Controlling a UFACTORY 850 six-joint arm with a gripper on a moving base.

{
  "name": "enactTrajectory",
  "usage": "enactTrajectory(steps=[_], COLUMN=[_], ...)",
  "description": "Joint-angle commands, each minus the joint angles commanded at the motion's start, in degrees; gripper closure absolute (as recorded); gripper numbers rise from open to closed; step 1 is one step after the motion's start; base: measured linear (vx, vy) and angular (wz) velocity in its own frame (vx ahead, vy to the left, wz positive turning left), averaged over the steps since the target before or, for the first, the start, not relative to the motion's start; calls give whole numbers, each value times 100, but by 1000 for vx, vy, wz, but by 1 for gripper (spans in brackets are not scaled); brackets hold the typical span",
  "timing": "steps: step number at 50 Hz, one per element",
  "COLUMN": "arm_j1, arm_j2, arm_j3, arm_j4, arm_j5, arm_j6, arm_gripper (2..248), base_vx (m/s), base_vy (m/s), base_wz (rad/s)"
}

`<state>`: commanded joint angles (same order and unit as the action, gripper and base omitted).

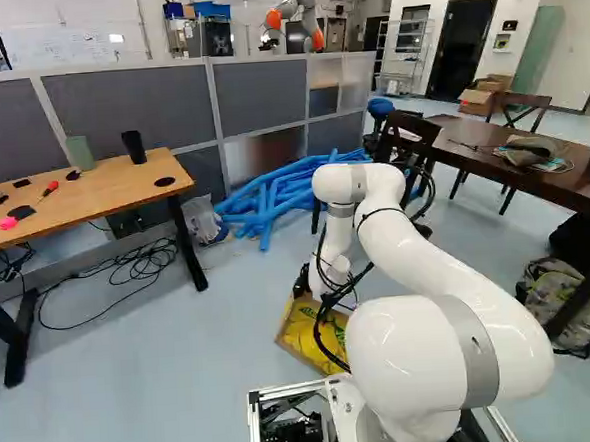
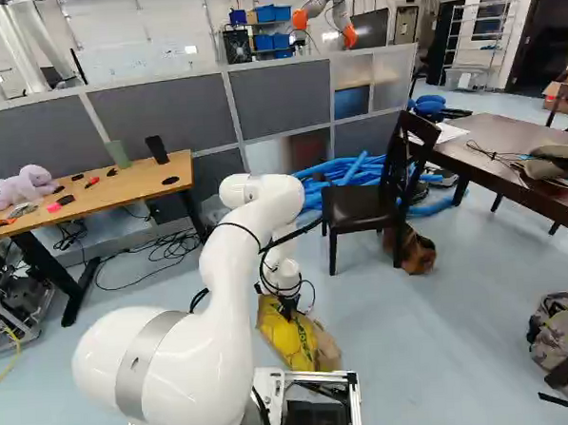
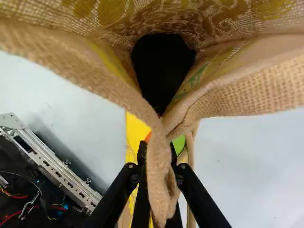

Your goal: Pick up the bag on the ground and place it on the table

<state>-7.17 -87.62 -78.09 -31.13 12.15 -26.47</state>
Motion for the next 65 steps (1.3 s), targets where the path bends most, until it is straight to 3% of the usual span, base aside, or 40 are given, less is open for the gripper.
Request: enactTrajectory(steps=[33,65], arm_j1=[18,39], arm_j2=[514,1194], arm_j3=[397,894], arm_j4=[204,842], arm_j5=[0,0], arm_j6=[0,0], arm_gripper=[227,227], base_vx=[0,0], base_vy=[0,0], base_wz=[0,0])
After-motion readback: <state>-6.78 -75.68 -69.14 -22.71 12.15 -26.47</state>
